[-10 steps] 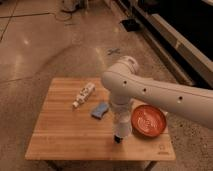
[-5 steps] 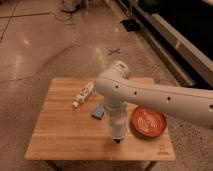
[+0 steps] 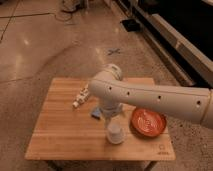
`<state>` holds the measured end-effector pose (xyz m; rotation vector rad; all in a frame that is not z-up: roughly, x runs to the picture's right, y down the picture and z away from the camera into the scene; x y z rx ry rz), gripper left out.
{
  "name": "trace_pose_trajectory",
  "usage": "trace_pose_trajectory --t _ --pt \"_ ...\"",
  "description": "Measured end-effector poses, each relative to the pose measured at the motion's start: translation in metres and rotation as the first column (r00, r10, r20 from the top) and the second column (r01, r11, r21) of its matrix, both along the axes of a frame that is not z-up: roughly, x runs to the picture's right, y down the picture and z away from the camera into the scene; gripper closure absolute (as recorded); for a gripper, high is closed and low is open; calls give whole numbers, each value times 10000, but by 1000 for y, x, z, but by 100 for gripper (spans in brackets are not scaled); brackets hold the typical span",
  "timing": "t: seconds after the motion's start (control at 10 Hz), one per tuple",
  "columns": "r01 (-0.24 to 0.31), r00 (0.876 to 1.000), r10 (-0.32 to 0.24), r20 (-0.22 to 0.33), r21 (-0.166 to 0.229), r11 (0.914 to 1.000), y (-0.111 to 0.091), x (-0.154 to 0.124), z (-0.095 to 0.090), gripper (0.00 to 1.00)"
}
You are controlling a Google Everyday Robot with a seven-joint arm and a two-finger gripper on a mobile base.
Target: Place the ceramic cup over the eraser
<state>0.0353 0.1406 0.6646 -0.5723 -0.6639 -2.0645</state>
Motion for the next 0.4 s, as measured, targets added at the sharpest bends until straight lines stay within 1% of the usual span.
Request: trace_pose_trajectory --t 0.1,0.2,0.4 --pt "237 9996 -235 -153 140 9996 -3 2 2 20" --pt "275 9993 -268 -275 236 9993 -6 3 4 20" --pt "272 9992 -264 -296 250 9993 -6 3 4 20"
